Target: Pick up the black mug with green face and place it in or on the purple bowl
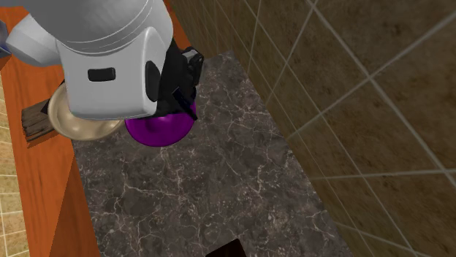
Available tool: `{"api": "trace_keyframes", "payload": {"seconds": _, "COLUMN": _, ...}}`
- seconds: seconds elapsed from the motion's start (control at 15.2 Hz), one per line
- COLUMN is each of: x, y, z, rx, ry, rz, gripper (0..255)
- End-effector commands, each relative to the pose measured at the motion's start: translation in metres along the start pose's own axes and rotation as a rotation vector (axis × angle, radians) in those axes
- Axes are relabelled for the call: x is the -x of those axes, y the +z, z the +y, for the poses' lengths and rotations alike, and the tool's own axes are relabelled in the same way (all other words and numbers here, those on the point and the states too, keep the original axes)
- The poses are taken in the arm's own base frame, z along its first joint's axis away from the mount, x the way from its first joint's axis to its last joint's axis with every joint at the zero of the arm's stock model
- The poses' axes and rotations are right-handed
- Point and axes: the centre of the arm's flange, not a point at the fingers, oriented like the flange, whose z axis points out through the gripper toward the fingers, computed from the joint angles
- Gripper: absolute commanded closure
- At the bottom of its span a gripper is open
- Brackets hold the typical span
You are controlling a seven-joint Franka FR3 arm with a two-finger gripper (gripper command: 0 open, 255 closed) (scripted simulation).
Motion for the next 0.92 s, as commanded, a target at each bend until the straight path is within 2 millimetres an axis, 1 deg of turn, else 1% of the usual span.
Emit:
{"api": "trace_keyframes", "payload": {"seconds": 0.0, "x": 0.025, "y": -0.003, "z": 0.011, "rx": 0.0, "ry": -0.001, "rz": 0.0, "gripper": 255}}
{"api": "trace_keyframes", "payload": {"seconds": 0.13, "x": 0.049, "y": -0.007, "z": 0.021, "rx": 0.0, "ry": -0.001, "rz": 0.0, "gripper": 255}}
{"api": "trace_keyframes", "payload": {"seconds": 0.2, "x": 0.056, "y": -0.008, "z": 0.024, "rx": 0.0, "ry": -0.001, "rz": 0.0, "gripper": 255}}
{"api": "trace_keyframes", "payload": {"seconds": 0.86, "x": 0.058, "y": 0.045, "z": 0.028, "rx": 0.0, "ry": -0.001, "rz": 0.0, "gripper": 255}}
